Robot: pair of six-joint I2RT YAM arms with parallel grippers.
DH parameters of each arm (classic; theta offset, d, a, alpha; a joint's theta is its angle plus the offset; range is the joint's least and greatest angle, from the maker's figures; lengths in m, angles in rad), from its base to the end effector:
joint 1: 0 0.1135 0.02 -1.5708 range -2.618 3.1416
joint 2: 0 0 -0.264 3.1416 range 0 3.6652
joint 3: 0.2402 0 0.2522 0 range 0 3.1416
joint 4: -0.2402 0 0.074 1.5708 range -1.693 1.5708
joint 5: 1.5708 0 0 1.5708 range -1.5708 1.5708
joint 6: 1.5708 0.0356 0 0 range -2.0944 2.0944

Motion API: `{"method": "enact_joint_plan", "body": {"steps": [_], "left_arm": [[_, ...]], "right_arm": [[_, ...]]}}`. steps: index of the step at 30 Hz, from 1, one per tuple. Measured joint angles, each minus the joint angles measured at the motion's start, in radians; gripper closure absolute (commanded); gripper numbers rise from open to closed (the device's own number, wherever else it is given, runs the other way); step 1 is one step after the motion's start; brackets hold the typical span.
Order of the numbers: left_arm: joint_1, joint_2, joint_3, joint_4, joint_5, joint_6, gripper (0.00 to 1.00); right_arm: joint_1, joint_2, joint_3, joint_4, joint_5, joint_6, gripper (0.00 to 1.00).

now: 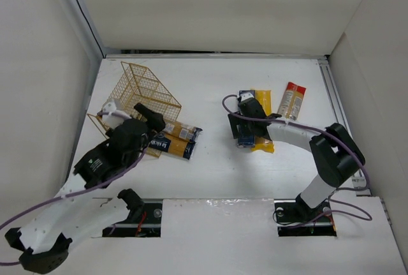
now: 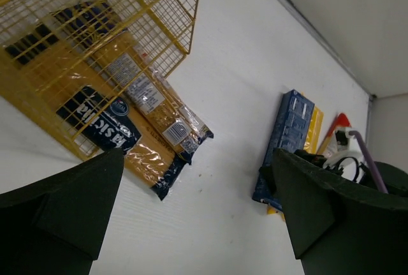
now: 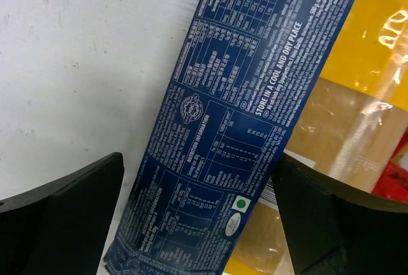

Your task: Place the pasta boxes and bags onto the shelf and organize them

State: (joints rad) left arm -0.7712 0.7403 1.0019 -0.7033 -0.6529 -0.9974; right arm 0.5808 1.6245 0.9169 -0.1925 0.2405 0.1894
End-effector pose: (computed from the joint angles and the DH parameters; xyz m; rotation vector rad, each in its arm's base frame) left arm 0.1145 -0.0811 0.3692 -0.6224 1.8513 -0.5256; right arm 0.2779 0.1722 0.1784 -0.3727 2.4073 0.0461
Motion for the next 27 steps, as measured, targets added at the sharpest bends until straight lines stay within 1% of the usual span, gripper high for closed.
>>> {"method": "enact_joint_plan", "body": {"steps": [2, 4, 6, 7, 8, 9, 10, 11, 12, 14, 15, 16, 17, 21, 23, 25, 27], "left_arm": [[0.001, -0.066, -0.017, -0.052, -0.029, -0.055, 0.00], [0.001, -0.098, -0.029, -0.086, -0.051, -0.100, 0.00], [0.001, -0.099, -0.045, -0.109, -0.064, -0.134, 0.00], [0.001, -0.090, -0.054, -0.118, -0.067, -0.146, 0.00], [0.001, -0.077, -0.061, -0.127, -0.067, -0.156, 0.00], [0.001, -0.060, -0.066, -0.135, -0.067, -0.163, 0.00], [0.001, -0.044, -0.068, -0.139, -0.068, -0.166, 0.00], [0.001, -0.026, -0.070, -0.140, -0.069, -0.168, 0.00], [0.001, -0.011, -0.072, -0.139, -0.071, -0.168, 0.00], [0.001, 0.015, -0.075, -0.124, -0.071, -0.159, 0.00], [0.001, 0.026, -0.079, -0.106, -0.069, -0.151, 0.00], [0.001, 0.036, -0.081, -0.089, -0.065, -0.139, 0.00], [0.001, 0.045, -0.082, -0.066, -0.064, -0.123, 0.00], [0.002, 0.111, -0.075, 0.005, -0.058, -0.071, 0.00], [0.013, 0.161, -0.063, 0.029, -0.053, -0.048, 0.00], [0.039, 0.192, -0.057, 0.063, -0.025, -0.010, 0.00], [0.121, 0.217, -0.057, 0.111, 0.039, 0.045, 0.00]], "right_arm": [[0.010, 0.020, 0.005, 0.000, 0.003, 0.013, 0.00], [0.011, 0.024, 0.003, 0.000, 0.003, 0.025, 0.03], [0.010, 0.024, 0.001, 0.002, 0.007, 0.036, 0.15], [0.010, 0.024, -0.003, 0.007, 0.011, 0.040, 0.23], [0.010, 0.024, -0.010, 0.014, 0.018, 0.044, 0.41], [0.010, 0.022, -0.017, 0.023, 0.023, 0.050, 0.53], [0.010, 0.019, -0.021, 0.030, 0.028, 0.057, 0.61], [0.010, 0.011, -0.024, 0.040, 0.039, 0.068, 0.66], [0.010, 0.000, -0.028, 0.044, 0.048, 0.070, 0.76], [0.009, -0.021, -0.039, 0.046, 0.054, 0.060, 0.83], [0.009, -0.031, -0.045, 0.045, 0.059, 0.058, 0.93], [0.012, -0.040, -0.051, 0.040, 0.067, 0.048, 0.98], [0.019, -0.050, -0.056, 0.034, 0.074, 0.029, 1.00], [0.060, -0.112, -0.069, -0.002, 0.132, -0.104, 1.00], [0.080, -0.166, -0.082, -0.006, 0.127, -0.182, 1.00], [0.092, -0.240, -0.108, 0.015, 0.094, -0.280, 1.00], [0.093, -0.311, -0.126, 0.049, 0.026, -0.373, 1.00]]}}
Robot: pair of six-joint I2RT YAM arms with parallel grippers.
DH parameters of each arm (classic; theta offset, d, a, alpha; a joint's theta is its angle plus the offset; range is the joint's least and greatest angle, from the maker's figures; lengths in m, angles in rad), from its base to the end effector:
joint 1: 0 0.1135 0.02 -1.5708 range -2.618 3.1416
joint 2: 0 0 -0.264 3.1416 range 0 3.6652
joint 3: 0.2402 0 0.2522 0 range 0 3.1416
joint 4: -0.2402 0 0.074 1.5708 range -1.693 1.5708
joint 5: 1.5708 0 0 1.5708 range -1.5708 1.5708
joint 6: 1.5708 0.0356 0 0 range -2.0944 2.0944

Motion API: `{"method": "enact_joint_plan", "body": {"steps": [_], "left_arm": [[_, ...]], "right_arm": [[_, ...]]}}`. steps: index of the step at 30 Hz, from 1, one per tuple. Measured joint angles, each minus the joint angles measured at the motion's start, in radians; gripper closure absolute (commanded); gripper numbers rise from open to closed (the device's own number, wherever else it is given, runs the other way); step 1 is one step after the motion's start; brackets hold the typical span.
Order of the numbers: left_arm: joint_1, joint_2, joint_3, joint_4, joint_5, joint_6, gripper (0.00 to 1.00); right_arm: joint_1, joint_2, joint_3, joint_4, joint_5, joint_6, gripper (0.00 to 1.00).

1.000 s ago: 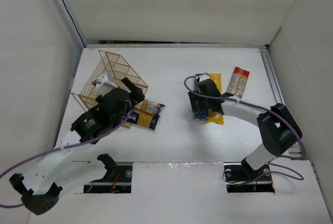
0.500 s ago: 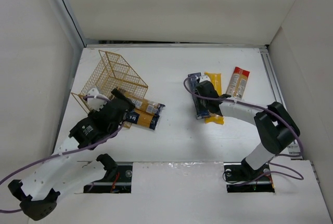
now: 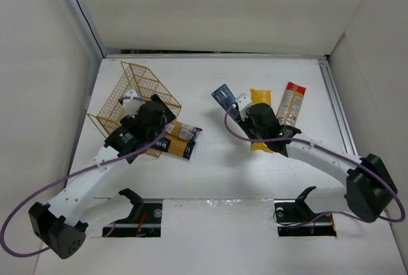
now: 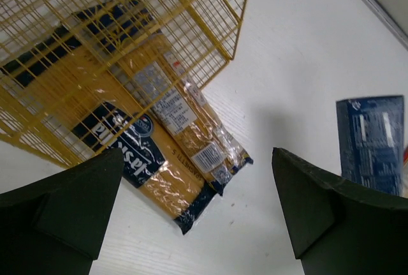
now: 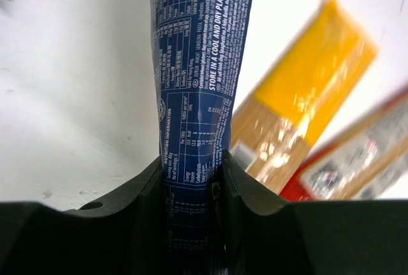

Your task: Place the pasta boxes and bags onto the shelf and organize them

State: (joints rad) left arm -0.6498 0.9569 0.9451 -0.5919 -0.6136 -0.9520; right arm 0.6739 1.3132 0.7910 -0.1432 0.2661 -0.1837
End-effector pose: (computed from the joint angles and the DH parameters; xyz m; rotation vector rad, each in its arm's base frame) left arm 0.1704 -0.1037 0.3279 -0.6428 1.9664 -0.3194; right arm 0.2248 0.1675 0.2317 -0.7860 2.0644 -0.0261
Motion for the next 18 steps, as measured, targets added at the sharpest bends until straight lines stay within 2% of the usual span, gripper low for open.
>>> {"method": "enact_joint_plan", "body": {"steps": [4, 7, 11, 18], "left_arm": [[0.163, 0.009, 0.000, 0.070, 0.109, 0.086, 0.00], [0.174, 0.003, 0.006, 0.086, 0.143, 0.129, 0.00], [0.174, -0.033, 0.016, 0.085, 0.145, 0.158, 0.00], [0.174, -0.106, 0.034, 0.077, 0.109, 0.154, 0.00]], "right_arm": [[-0.005, -0.073, -0.004, 0.086, -0.154, -0.149, 1.00], [-0.005, -0.055, 0.018, 0.125, -0.283, -0.223, 1.00], [0.006, 0.091, 0.124, 0.117, -0.460, -0.292, 1.00], [0.089, 0.388, 0.410, 0.018, -0.575, -0.332, 1.00]]}}
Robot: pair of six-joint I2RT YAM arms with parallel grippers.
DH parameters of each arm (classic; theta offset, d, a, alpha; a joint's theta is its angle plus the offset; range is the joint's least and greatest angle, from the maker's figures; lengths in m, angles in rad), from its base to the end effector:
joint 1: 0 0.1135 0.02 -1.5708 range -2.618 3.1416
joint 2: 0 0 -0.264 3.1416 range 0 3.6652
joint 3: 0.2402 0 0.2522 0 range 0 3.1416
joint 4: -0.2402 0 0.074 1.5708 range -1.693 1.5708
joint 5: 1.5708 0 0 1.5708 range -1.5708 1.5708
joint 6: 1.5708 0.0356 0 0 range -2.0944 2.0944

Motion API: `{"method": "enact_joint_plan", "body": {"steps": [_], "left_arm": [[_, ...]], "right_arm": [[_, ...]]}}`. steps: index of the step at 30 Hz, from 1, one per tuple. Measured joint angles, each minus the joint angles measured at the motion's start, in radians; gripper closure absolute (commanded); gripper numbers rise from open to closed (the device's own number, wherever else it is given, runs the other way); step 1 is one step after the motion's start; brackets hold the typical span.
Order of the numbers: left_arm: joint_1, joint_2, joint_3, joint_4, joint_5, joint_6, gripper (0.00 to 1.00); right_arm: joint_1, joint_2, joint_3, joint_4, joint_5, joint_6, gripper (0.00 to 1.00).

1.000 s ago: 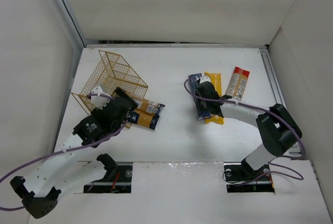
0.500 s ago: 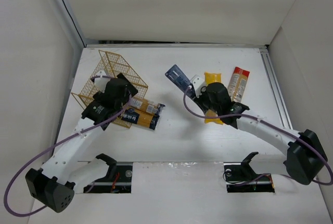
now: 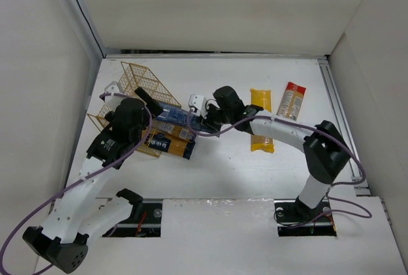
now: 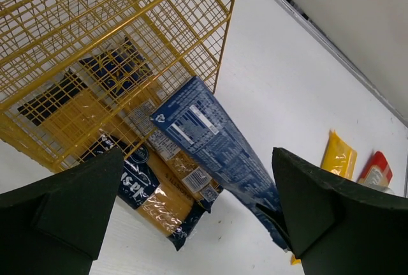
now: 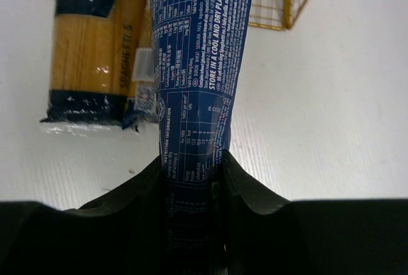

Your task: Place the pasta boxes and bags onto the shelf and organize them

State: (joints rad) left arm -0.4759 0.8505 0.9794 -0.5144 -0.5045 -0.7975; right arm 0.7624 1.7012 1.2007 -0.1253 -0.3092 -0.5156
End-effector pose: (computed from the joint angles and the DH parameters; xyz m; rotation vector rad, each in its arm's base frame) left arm 0.1666 -0.0665 0.3634 -0.6280 1.8177 -0.3659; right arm 0.2713 0.2741 0.2471 -1.4499 1.6582 0.4777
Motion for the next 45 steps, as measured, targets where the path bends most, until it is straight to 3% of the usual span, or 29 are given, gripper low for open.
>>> {"method": "enact_joint_plan", "body": {"steps": [16, 25, 32, 36, 38, 40, 45], "left_arm": [[0.000, -0.028, 0.002, -0.005, -0.043, -0.024, 0.00], [0.000, -0.041, -0.009, 0.008, -0.042, -0.023, 0.00], [0.000, -0.040, -0.011, 0.009, -0.039, -0.018, 0.00], [0.000, -0.040, -0.019, 0.010, -0.031, -0.018, 0.00], [0.000, -0.038, -0.022, 0.010, -0.026, -0.015, 0.00], [0.000, -0.030, -0.022, 0.010, -0.026, -0.012, 0.00], [0.000, -0.008, -0.022, 0.009, -0.025, -0.010, 0.00]], "right_arm": [[0.014, 0.280, 0.378, -0.176, -0.024, 0.116, 0.98], [0.011, 0.527, 0.758, -0.293, -0.034, 0.112, 0.87], [0.011, 0.577, 0.835, -0.310, -0.045, 0.101, 0.59], [0.011, 0.586, 0.846, -0.300, -0.050, 0.098, 0.35], [0.010, 0.586, 0.846, -0.274, -0.061, 0.091, 0.16], [0.010, 0.585, 0.846, -0.244, -0.077, 0.077, 0.03], [0.010, 0.525, 0.767, -0.200, -0.054, 0.050, 0.00]]}}
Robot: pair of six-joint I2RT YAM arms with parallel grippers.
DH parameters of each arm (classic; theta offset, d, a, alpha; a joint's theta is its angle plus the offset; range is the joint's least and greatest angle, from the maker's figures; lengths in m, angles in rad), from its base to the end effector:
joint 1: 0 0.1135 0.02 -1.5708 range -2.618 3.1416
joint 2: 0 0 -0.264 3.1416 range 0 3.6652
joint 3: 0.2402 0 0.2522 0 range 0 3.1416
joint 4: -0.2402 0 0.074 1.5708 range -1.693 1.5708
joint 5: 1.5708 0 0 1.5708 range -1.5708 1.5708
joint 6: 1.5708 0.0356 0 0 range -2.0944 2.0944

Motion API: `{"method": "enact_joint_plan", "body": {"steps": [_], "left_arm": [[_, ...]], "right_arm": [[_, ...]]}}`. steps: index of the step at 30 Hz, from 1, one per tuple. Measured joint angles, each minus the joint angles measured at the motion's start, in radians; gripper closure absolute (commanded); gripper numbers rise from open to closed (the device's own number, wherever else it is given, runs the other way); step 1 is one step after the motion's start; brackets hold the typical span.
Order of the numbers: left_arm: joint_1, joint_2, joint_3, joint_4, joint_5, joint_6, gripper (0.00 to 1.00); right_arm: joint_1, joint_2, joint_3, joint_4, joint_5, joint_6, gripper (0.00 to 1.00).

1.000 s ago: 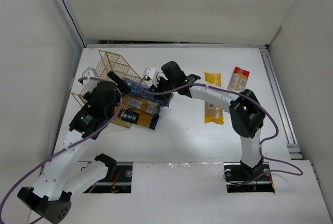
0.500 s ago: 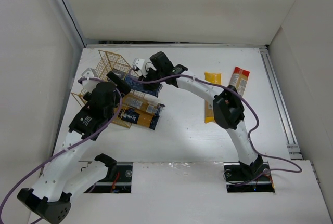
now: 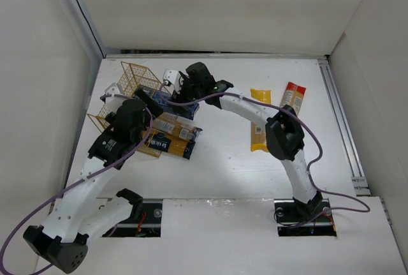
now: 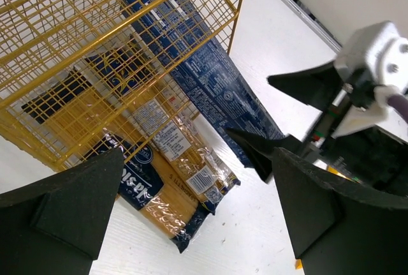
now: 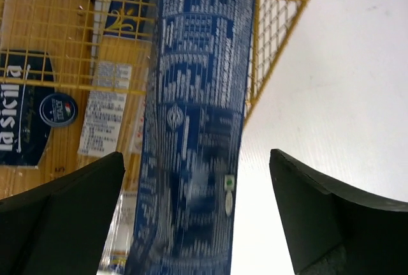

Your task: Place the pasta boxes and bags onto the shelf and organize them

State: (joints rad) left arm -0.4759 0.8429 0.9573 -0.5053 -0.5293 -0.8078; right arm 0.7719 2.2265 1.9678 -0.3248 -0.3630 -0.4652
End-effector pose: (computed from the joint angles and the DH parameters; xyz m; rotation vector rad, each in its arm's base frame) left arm 0.1662 -0.0654 0.3583 -0.6505 1.8077 -0.3473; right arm 0.3657 0.3736 0.2590 -1.4229 1.6322 0.5679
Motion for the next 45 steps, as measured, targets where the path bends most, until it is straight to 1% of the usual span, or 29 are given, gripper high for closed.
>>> {"method": "enact_joint_plan", "body": {"steps": [4, 8, 12, 15, 17, 20, 24, 30, 37, 40, 42, 43, 44, 45], "left_arm": [[0.000, 0.000, 0.000, 0.000, 0.003, 0.000, 0.00], [0.000, 0.000, 0.000, -0.006, 0.006, 0.000, 0.00], [0.000, -0.001, 0.000, -0.011, 0.008, 0.000, 0.00], [0.000, -0.001, 0.000, -0.011, 0.011, -0.001, 0.00], [0.000, -0.002, -0.002, -0.009, 0.017, -0.001, 0.00], [0.000, -0.007, -0.016, -0.008, 0.027, -0.001, 0.00], [0.000, -0.007, -0.032, -0.010, 0.042, -0.001, 0.00], [0.000, -0.007, -0.032, -0.009, 0.053, -0.001, 0.00], [0.000, -0.007, -0.032, -0.010, 0.055, -0.003, 0.00], [0.000, -0.007, -0.032, -0.010, 0.055, -0.005, 0.00], [0.000, -0.008, -0.032, -0.010, 0.055, -0.005, 0.00], [0.000, -0.008, -0.032, -0.010, 0.055, -0.005, 0.00], [0.000, -0.008, -0.032, -0.010, 0.055, -0.005, 0.00], [0.000, -0.008, -0.032, -0.011, 0.055, -0.005, 0.00]], "right_arm": [[-0.004, -0.106, -0.089, 0.012, 0.062, -0.010, 0.00], [-0.028, -0.269, -0.215, 0.055, 0.104, 0.000, 0.00], [-0.097, -0.489, -0.437, 0.106, 0.177, 0.049, 0.00], [-0.163, -0.631, -0.625, 0.103, 0.294, 0.138, 0.00], [-0.212, -0.692, -0.744, 0.067, 0.383, 0.209, 0.00], [-0.282, -0.708, -0.895, 0.016, 0.475, 0.311, 0.00], [-0.341, -0.679, -1.044, -0.060, 0.533, 0.427, 0.00], [-0.345, -0.616, -1.044, -0.057, 0.575, 0.518, 0.00], [-0.355, -0.544, -0.983, -0.055, 0.554, 0.562, 0.00], [-0.373, -0.512, -0.956, -0.032, 0.525, 0.573, 0.12], [-0.389, -0.507, -0.961, -0.001, 0.495, 0.575, 0.40], [-0.397, -0.507, -0.970, 0.035, 0.472, 0.581, 0.82], [-0.404, -0.512, -0.977, 0.045, 0.466, 0.578, 0.82], [-0.410, -0.520, -0.983, 0.062, 0.471, 0.595, 1.00]]}}
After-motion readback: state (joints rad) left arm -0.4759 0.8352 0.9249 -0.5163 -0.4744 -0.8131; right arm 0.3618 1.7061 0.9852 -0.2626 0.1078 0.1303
